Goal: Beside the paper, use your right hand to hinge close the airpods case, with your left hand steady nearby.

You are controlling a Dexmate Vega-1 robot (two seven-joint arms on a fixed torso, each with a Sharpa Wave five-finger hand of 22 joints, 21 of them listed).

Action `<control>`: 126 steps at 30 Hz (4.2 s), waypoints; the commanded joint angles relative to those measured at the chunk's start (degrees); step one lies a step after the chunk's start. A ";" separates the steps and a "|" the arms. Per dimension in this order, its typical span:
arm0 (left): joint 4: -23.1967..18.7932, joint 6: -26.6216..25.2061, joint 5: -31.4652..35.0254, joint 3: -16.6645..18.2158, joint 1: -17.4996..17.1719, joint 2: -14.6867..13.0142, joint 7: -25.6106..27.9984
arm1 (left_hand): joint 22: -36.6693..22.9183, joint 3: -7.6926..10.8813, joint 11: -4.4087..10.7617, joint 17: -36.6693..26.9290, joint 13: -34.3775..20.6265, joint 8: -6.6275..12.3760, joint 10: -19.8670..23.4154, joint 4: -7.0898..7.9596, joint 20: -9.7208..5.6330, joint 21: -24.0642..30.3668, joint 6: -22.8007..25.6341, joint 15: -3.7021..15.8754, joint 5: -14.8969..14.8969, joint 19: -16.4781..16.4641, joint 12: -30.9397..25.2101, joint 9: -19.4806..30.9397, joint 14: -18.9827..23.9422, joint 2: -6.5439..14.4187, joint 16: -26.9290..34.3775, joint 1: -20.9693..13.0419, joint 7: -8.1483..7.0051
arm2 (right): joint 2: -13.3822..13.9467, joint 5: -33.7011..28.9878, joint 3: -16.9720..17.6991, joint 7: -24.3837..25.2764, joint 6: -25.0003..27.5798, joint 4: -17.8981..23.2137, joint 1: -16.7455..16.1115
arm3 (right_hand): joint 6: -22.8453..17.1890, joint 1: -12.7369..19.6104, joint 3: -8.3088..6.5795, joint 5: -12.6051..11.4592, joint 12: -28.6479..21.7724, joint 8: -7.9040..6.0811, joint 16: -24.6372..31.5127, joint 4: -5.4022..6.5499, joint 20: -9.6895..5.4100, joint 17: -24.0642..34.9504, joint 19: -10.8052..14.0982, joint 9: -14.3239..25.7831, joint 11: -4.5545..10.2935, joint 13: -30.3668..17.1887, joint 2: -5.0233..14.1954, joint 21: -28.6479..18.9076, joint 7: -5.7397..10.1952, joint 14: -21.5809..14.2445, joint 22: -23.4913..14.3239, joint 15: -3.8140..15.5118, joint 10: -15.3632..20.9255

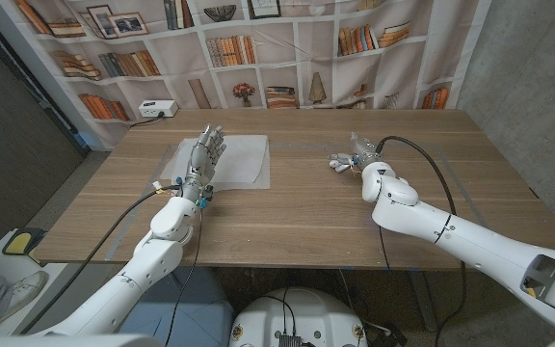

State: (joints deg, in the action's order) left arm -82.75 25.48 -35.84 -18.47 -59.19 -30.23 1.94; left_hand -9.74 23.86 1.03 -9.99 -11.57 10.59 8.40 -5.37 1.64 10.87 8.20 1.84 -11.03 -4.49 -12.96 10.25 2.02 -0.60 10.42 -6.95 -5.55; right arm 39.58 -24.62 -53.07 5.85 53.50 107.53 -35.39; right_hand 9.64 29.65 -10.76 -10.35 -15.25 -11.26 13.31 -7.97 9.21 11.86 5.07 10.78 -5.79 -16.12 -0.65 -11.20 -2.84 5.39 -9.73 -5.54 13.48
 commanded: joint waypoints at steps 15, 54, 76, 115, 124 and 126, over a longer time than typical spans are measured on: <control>0.65 0.96 -1.35 0.39 -0.65 0.49 -1.10 | -0.33 -0.40 -0.24 -0.36 -0.24 0.59 0.80 0.14 0.10 0.06 1.48 -0.09 0.00 0.27 -0.22 0.14 0.01 0.04 0.17 0.76 -0.06 | -1.99 -4.09 -5.79 -2.80 3.03 -2.51 4.14 | 4.42 -0.11 0.20 -0.02 -0.25 -0.16 0.06 0.47 -0.67 0.19 1.23 0.26 0.08 -0.48 0.23 -0.36 0.52 -0.65 -0.22 -0.06 1.13; -0.35 0.65 -2.18 0.17 -1.15 1.08 -1.25 | -0.31 -0.63 -0.32 -0.32 -0.23 0.39 0.87 0.13 0.13 0.17 1.43 -0.05 -0.07 0.18 -0.18 0.14 0.12 0.20 0.24 1.18 0.21 | -2.28 -7.88 -8.70 -5.27 4.91 -3.67 5.17 | 4.58 -1.60 0.98 -0.05 -1.39 -0.04 0.40 1.07 -0.45 0.24 2.10 0.27 0.19 -1.03 -0.06 -0.38 0.17 -2.37 -0.27 -0.32 3.68; 0.06 0.57 -2.54 -0.38 -1.01 1.82 -1.64 | -0.28 -0.68 -0.37 -0.28 -0.23 0.37 1.06 -0.01 0.16 0.29 1.54 0.09 -0.12 -0.25 -0.20 0.14 0.48 0.38 0.34 1.24 0.30 | -2.79 -7.70 -8.78 -6.06 4.53 -5.86 5.75 | 4.68 -0.97 0.72 -0.18 -1.48 -0.08 0.21 0.73 -0.24 0.14 3.61 0.28 -0.55 -1.34 0.33 -0.68 0.09 -2.70 -0.23 -0.66 3.75; -1.54 -0.28 -2.71 0.12 -2.00 0.58 -1.43 | -0.28 -0.68 -0.41 -0.25 -0.23 0.34 1.63 -0.23 -0.05 0.21 1.71 0.11 -0.15 -0.17 -0.34 0.14 0.73 0.68 0.31 1.20 0.28 | -4.93 -8.27 -10.68 -5.36 5.35 -9.39 6.70 | 3.49 -0.01 0.55 -0.14 -2.27 -0.42 0.04 0.28 -0.51 -0.01 4.79 0.28 0.64 -1.93 0.55 -0.19 -0.61 -4.66 -0.17 0.27 5.12; -1.72 -0.64 -2.62 -0.16 -1.89 0.21 -2.04 | -0.28 -0.70 -0.39 -0.26 -0.23 0.31 1.62 -0.23 0.01 0.14 1.68 0.03 -0.16 0.03 -0.32 0.14 0.53 0.75 0.22 1.26 0.28 | -4.81 -9.01 -11.31 -5.02 5.55 -9.18 6.53 | 3.16 0.20 0.39 -0.18 -2.58 -0.47 -0.02 0.30 -0.75 -0.02 4.86 0.28 1.22 -2.05 0.96 -0.11 -0.48 -4.99 -0.18 0.75 5.74; -1.71 -0.53 -2.67 -0.16 -1.89 0.36 -1.95 | -0.28 -0.71 -0.41 -0.26 -0.23 0.30 1.65 -0.22 0.02 0.12 1.66 0.03 -0.16 0.07 -0.32 0.14 0.53 0.77 0.22 1.29 0.32 | -4.82 -9.21 -11.44 -4.70 5.33 -9.28 6.43 | 3.14 0.35 0.31 -0.20 -2.68 -0.44 -0.03 0.26 -0.48 -0.03 5.16 0.28 1.20 -2.09 1.11 -0.20 -0.75 -5.15 -0.18 0.56 5.96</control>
State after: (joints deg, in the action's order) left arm -84.29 25.02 -38.46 -18.42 -61.09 -29.72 0.34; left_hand -9.74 23.29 0.41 -10.14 -11.57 10.86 9.63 -5.44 1.63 10.87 9.62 2.16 -11.03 -4.49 -12.96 10.25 2.36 -0.01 10.42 -5.72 -5.12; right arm 34.88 -33.09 -63.94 0.42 58.75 98.46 -28.74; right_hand 9.62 29.27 -10.12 -10.35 -17.65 -11.26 13.31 -7.34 8.89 11.73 9.88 10.78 -4.75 -18.01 0.18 -11.43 -3.30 0.46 -9.73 -5.11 18.83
